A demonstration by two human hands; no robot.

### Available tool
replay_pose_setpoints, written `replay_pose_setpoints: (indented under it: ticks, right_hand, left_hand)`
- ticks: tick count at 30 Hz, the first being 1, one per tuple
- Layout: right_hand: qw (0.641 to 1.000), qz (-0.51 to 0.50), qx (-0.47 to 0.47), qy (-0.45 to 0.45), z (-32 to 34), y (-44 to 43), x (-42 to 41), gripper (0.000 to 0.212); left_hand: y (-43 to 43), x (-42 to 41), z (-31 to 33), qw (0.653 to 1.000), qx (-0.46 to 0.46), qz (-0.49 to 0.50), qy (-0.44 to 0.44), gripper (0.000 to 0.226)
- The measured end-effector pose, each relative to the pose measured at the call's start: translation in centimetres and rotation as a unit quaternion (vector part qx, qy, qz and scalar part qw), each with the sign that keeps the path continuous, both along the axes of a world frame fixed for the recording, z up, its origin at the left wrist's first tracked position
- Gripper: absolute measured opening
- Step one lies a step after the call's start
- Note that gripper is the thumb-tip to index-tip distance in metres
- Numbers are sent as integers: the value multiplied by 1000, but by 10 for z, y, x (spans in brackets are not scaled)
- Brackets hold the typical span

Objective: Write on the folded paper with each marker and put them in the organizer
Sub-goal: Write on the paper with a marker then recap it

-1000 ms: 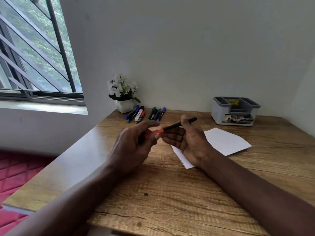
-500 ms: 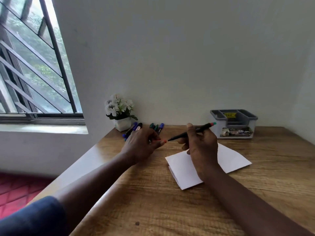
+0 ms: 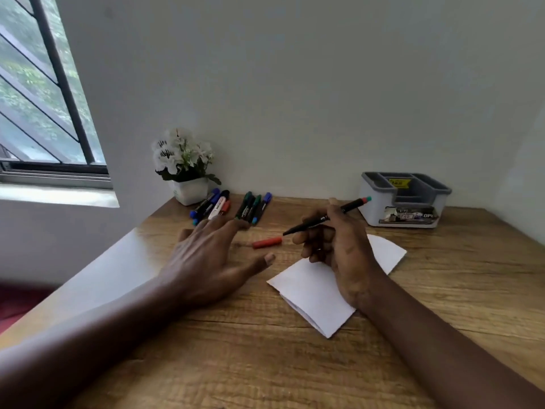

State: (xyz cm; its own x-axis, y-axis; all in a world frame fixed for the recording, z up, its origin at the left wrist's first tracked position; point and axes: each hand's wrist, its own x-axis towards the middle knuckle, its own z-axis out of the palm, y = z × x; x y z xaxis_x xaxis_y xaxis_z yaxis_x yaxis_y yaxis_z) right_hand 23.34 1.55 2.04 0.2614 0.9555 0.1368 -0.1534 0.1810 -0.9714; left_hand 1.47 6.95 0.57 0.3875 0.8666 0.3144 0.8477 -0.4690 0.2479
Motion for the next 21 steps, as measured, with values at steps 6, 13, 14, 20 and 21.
replay_pose_setpoints:
  ticks: [6,13,14,20,21]
  right_hand:
    - [999,35,21,-12,-1,2,1,51]
    - [994,8,32,-100,7,-9,-8,29]
    - [993,-2,29,-118,8,-12,-8,24]
    - [986,68,-53,-141,2,-40,-22,21]
    - [982,76,-57,-161,1,-42,-23,20]
  left_hand:
    - [4,-6,-2,989,-124,-26,79,130]
    - [6,-5,-1,983,-148,-43,101,134]
    - [6,-4,-1,983,-148,-43,102,133]
    - [7,-3,-1,983,-145,-44,105,129]
    - [8,-3,0,983,-142,-45,103,128]
